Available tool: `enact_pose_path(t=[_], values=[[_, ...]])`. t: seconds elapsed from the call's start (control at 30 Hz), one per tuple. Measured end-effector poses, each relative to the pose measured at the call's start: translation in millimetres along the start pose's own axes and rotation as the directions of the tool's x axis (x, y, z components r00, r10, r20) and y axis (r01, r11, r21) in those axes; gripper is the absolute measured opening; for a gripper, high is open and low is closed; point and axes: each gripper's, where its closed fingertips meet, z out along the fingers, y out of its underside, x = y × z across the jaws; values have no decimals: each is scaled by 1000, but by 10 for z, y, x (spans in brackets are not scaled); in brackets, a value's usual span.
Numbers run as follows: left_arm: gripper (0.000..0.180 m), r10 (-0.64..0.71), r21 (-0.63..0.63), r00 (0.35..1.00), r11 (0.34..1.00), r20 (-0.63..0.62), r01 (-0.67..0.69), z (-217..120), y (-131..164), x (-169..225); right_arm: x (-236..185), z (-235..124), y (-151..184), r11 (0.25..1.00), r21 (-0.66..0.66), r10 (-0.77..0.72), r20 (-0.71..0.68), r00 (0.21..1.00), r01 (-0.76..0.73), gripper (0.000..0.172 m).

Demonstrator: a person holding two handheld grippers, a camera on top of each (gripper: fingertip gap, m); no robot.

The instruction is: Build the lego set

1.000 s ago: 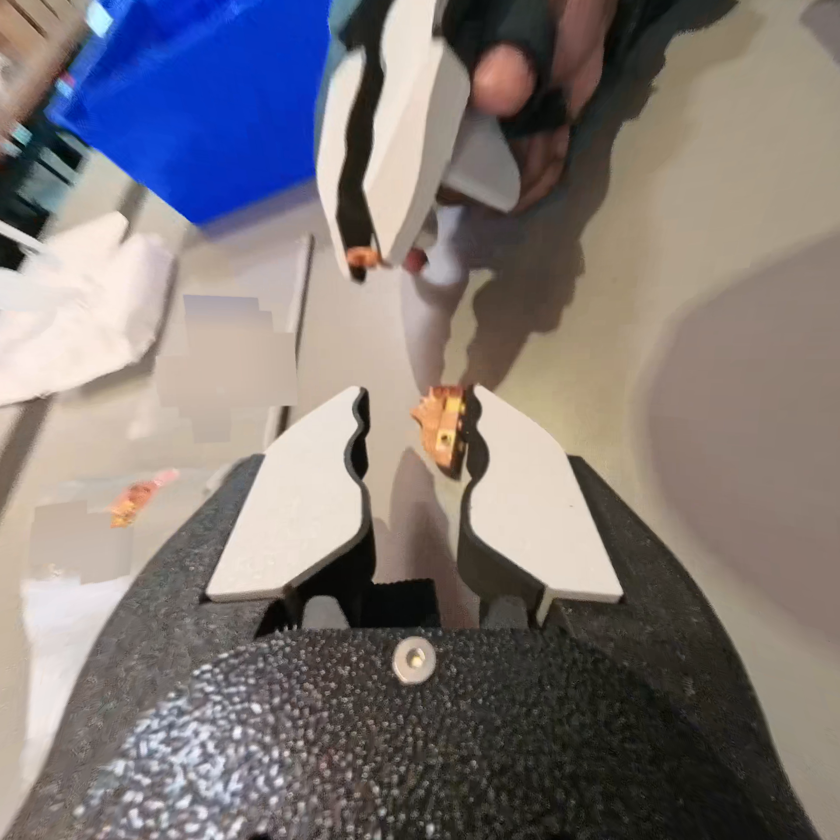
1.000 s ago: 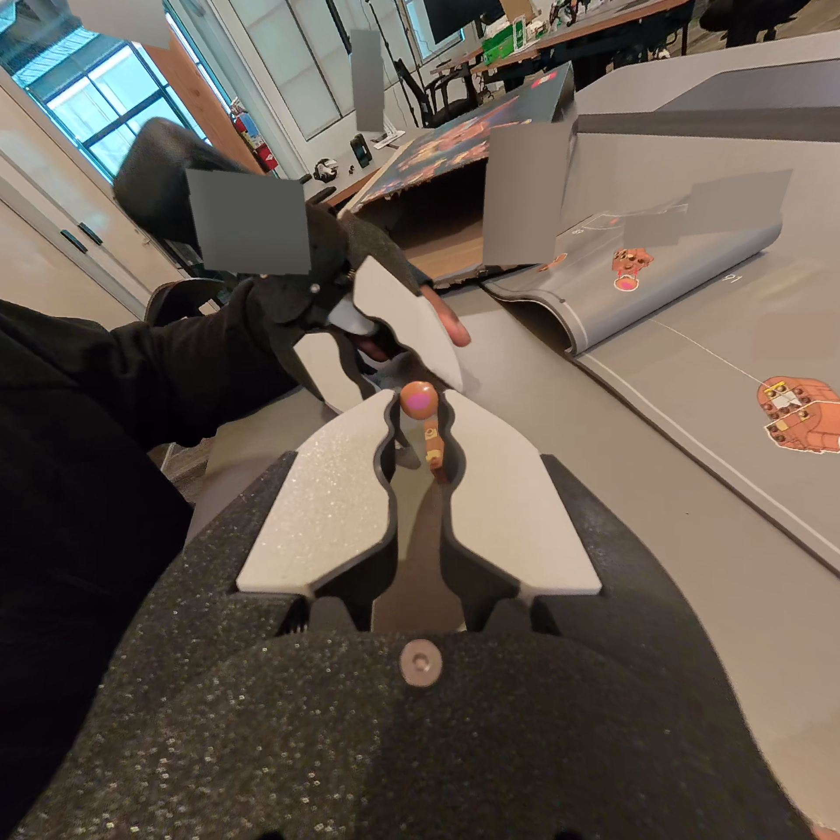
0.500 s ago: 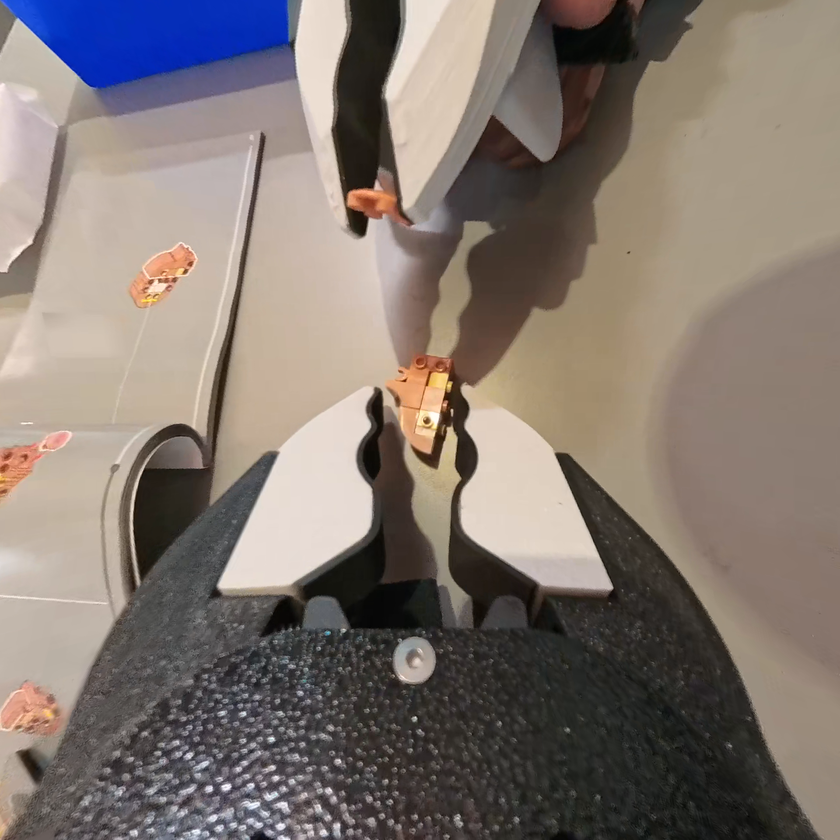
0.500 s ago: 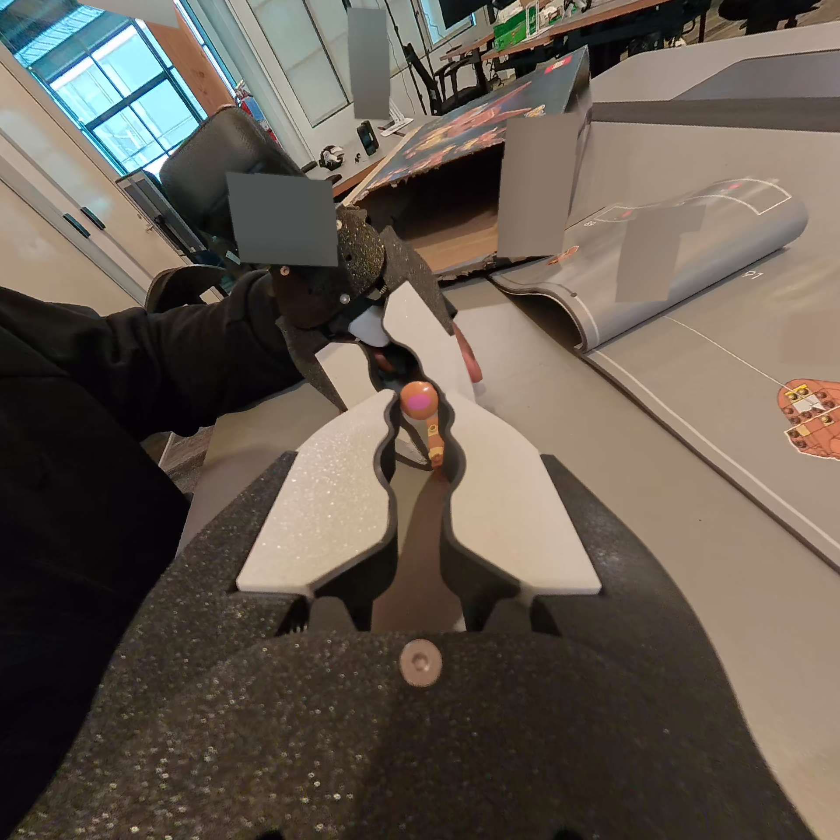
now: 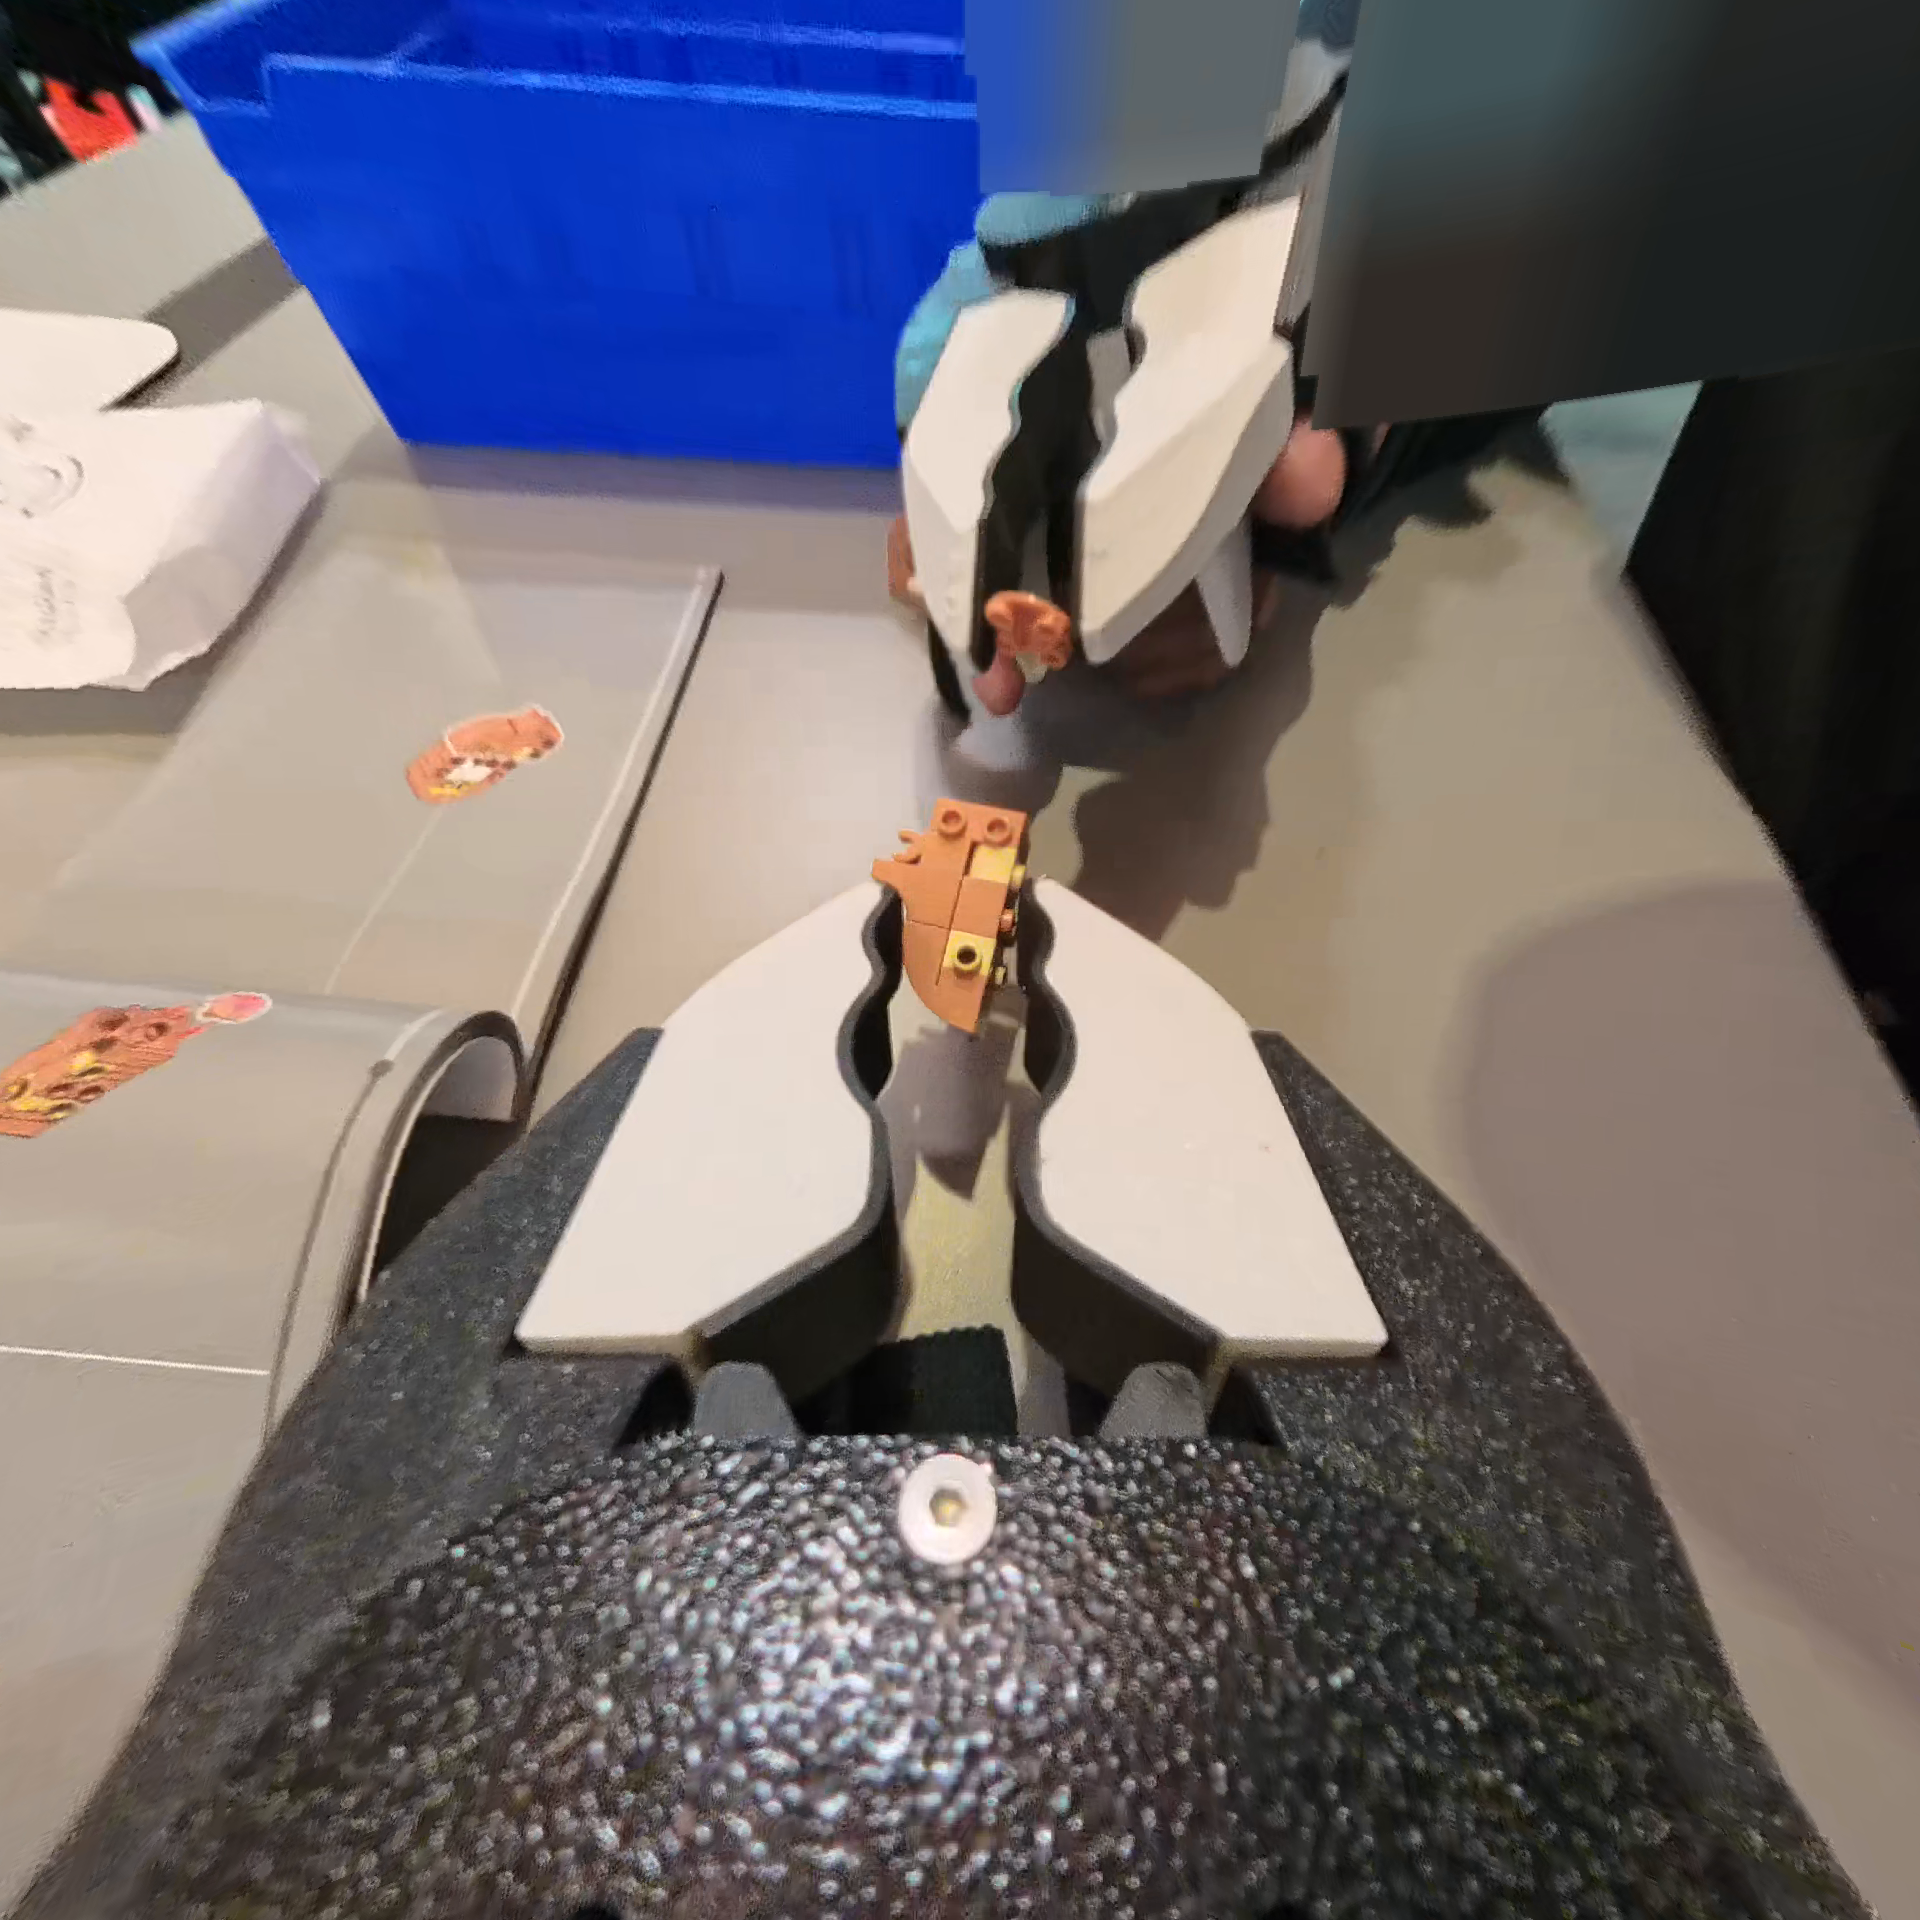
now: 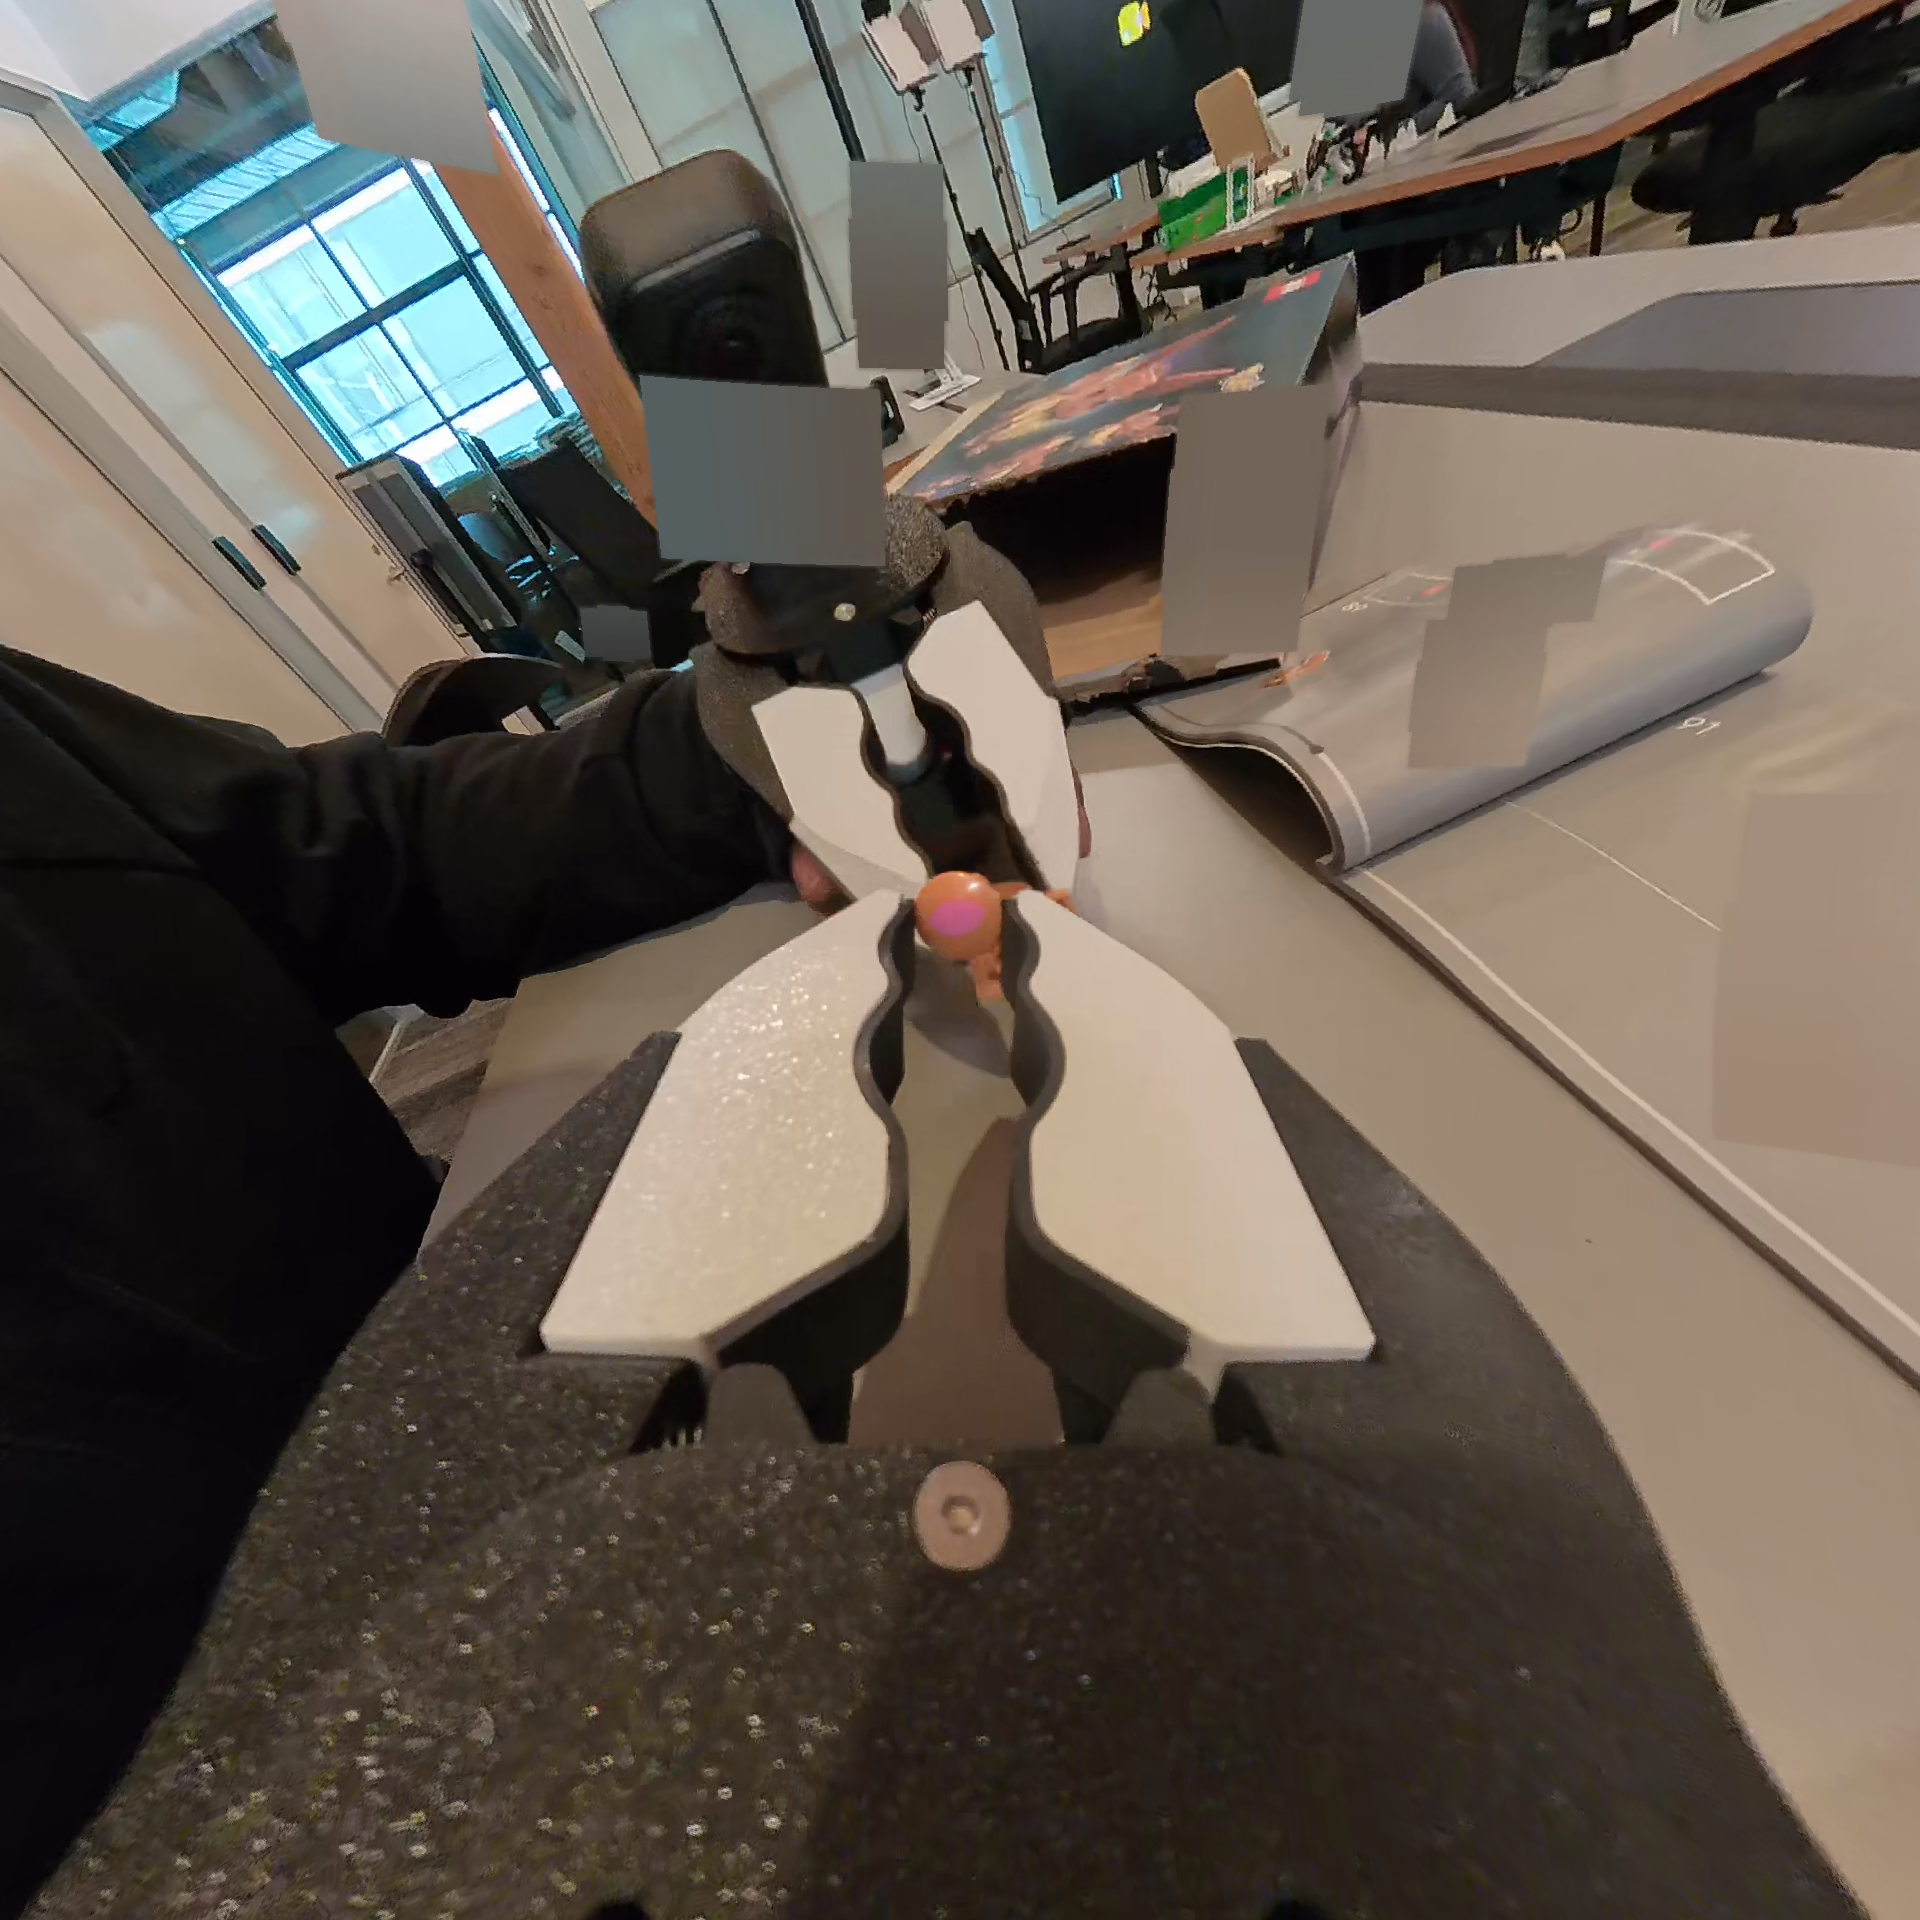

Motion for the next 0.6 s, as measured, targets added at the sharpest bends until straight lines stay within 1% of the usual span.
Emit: enact_pose_path(t=[0.13,0.2,0.37,0.6], values=[[21,-18,118,999,993,-35,22,-63,-162,24,-21,-5,-1,999,8,-32,-10,999,32,15],[21,-16,141,999,990,-50,23,-80,-192,39,-49,-4,8,998,8,-65,-15,998,65,15],[21,-4,154,998,988,-59,13,-82,-211,58,-87,3,27,995,2,-104,-18,994,105,15],[21,27,131,999,991,-43,-21,-45,-188,71,-59,-8,26,997,2,-75,-18,997,75,15]])
